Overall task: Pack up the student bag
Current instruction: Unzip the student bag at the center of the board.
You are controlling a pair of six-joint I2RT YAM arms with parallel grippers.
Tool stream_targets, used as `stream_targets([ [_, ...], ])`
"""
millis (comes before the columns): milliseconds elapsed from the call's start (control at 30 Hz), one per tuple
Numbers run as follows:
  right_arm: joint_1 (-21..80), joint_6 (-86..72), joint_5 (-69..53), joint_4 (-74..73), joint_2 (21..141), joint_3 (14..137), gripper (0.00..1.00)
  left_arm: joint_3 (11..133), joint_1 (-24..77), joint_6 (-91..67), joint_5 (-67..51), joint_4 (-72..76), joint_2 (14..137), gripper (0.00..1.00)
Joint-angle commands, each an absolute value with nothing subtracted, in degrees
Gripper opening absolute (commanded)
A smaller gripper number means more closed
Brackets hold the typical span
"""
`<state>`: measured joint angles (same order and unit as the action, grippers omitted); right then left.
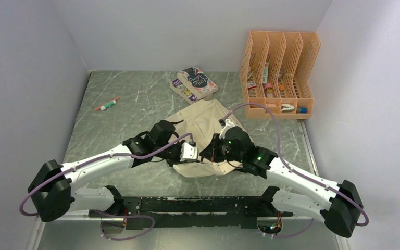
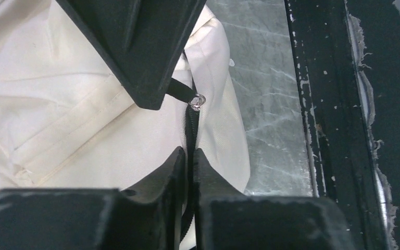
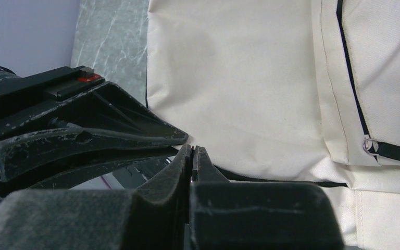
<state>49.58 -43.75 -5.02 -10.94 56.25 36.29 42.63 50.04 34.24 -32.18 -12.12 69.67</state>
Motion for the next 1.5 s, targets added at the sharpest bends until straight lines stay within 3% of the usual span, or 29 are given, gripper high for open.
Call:
stream_targets([
  [0,49.8,-44.9,-2.3,-11.3,54.4,35.7,0.0,45.5,50.8,36.5,-32.3,-16.3,69.8,0.07],
  [400,49.7,-52.6,11.6,-22.8,53.6,34.8,0.0,40.1,50.9,31.2,-26.8,-17.3,59.0,0.05],
  [800,49.4,-59.1,20.2,-32.8,56.8,35.2,0.0,38.5,50.9,28.3,-20.5,-17.1,58.0,0.05],
  [1467,49.1,-59.5,19.2,-28.0,57.2,29.8,0.0,36.4,50.9,25.7,-18.9,-14.6,54.0,0.05],
])
